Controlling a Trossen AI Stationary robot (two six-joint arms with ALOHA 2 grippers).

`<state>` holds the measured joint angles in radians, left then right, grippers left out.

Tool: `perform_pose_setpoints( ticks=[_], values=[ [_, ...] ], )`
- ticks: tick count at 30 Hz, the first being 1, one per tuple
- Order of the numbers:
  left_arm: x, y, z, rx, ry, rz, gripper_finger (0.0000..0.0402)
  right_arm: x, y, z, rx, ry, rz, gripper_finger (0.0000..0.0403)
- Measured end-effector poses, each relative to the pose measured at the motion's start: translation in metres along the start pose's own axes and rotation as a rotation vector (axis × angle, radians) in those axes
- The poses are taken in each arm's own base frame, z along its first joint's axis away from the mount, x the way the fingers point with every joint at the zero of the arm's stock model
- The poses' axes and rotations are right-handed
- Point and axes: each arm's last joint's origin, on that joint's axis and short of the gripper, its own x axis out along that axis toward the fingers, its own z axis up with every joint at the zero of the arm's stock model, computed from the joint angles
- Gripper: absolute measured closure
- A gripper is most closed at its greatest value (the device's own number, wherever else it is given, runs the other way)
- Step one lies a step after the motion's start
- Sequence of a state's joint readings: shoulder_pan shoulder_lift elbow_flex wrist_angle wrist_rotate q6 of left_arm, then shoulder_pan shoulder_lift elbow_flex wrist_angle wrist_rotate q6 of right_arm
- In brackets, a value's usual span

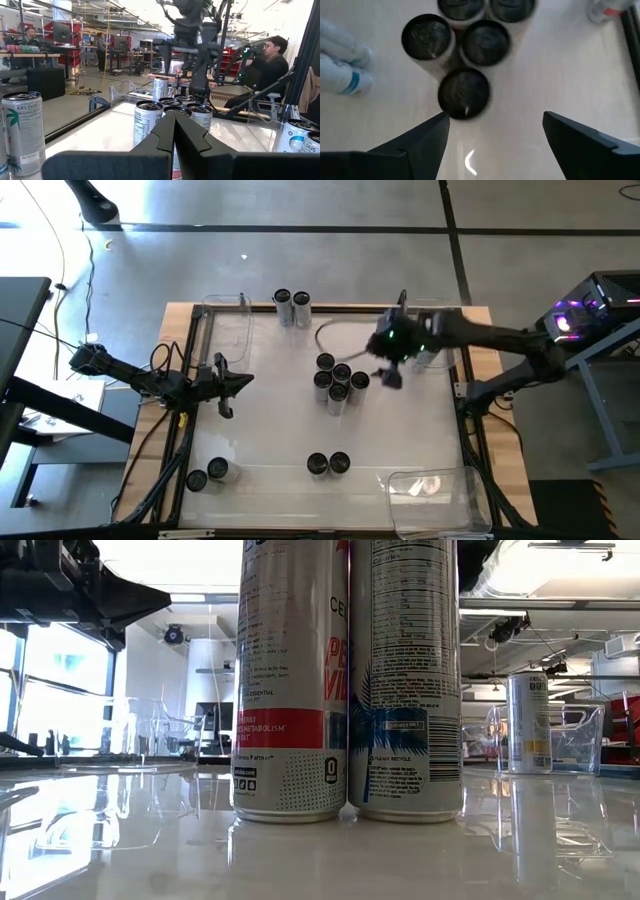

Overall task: Sort soda cans
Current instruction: Put the yellow soda can into the top right transparent bin

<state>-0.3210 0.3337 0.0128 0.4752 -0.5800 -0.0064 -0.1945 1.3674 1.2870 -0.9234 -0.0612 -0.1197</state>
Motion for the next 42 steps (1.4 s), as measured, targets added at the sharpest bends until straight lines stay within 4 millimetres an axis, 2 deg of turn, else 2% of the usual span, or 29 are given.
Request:
perform_pose_setpoints(
  ticks=[7, 12, 17, 22, 28, 31, 33, 36, 42],
  values=[
    [0.000, 0.000, -0.001, 0.003, 0.005, 0.000, 0.0401, 0.031, 0.026, -0.005, 0.060, -0.091, -0.100, 0.0087],
    [0.000, 0.000, -0.001, 0.003, 0.006, 0.000, 0.0401, 0.047, 0.030, -0.017, 0.120, -0.092, -0.165, 0.0087],
    [0.000, 0.000, -0.001, 0.004, 0.006, -0.001, 0.0401, 0.057, 0.035, -0.021, 0.123, -0.137, -0.157, 0.0087],
    [0.000, 0.000, -0.001, 0.003, 0.006, 0.000, 0.0401, 0.053, 0.035, -0.021, 0.118, -0.170, -0.161, 0.0087],
    [0.000, 0.000, -0.001, -0.004, 0.006, 0.000, 0.0401, 0.027, 0.033, -0.024, 0.148, -0.240, -0.193, 0.0087],
    [0.000, 0.000, -0.001, -0.004, 0.006, -0.001, 0.0401, 0.020, 0.038, -0.025, 0.137, -0.270, -0.130, 0.0087],
    [0.000, 0.000, -0.001, -0.005, 0.005, 0.000, 0.0401, 0.021, 0.043, -0.025, 0.123, -0.291, -0.096, 0.0087],
    [0.000, 0.000, -0.001, -0.004, 0.006, 0.000, 0.0401, 0.032, 0.049, -0.029, 0.095, -0.282, -0.081, 0.0087],
    [0.000, 0.000, -0.001, -0.004, 0.006, -0.001, 0.0401, 0.050, 0.051, -0.039, 0.101, -0.300, -0.125, 0.0087]
  ],
)
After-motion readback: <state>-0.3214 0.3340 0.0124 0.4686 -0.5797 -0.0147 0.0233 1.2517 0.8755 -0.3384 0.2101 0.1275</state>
